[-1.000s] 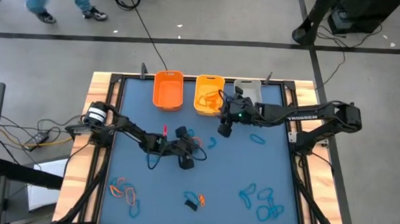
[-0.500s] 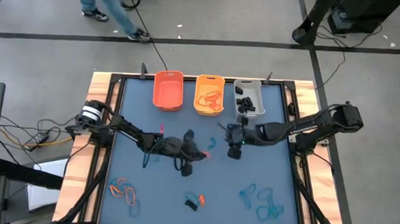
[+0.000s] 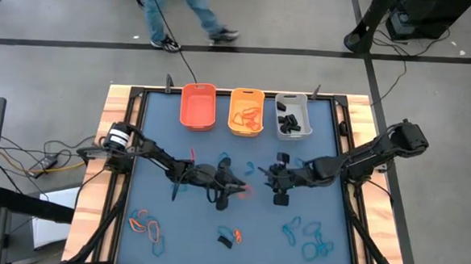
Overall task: Sort rubber bands into baskets
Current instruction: Put the orange rubber band into the yellow bin
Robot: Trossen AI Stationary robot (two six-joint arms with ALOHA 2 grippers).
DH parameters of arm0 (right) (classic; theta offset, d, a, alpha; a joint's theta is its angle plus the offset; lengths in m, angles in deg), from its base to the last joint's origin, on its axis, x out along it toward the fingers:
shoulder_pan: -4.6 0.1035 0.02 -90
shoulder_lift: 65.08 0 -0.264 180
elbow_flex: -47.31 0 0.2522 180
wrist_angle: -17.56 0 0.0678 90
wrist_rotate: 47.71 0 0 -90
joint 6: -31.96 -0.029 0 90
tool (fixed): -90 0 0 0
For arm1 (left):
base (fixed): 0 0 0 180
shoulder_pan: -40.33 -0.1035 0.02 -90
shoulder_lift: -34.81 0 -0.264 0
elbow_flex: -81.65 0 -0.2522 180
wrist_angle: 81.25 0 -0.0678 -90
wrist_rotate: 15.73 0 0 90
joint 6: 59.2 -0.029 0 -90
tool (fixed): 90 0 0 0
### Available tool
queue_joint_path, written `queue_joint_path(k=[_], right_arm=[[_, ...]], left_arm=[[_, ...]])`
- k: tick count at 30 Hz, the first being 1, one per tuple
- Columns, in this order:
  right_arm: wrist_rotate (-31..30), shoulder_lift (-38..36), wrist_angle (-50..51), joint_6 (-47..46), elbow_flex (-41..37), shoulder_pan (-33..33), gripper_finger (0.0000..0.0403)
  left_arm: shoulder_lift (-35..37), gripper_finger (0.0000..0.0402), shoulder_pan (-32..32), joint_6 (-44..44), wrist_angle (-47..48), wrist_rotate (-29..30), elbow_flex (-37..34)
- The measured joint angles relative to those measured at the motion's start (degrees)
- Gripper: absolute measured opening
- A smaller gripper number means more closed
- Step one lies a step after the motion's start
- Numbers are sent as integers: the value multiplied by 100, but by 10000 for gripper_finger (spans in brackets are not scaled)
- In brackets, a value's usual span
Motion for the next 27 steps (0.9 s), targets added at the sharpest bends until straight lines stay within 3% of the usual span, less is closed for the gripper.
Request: queue_joint_path(k=[6, 13, 27], right_arm=[[42, 416, -1021, -40, 2, 20, 168], [360, 1367, -2349, -142, 2, 18, 168], [279, 2226, -2972, -448, 10, -63, 123]], left_arm=[[22, 164, -35, 43, 58, 105, -6], [24, 167, -98, 266, 450, 131, -11], [26, 168, -113, 269, 530, 157, -9]])
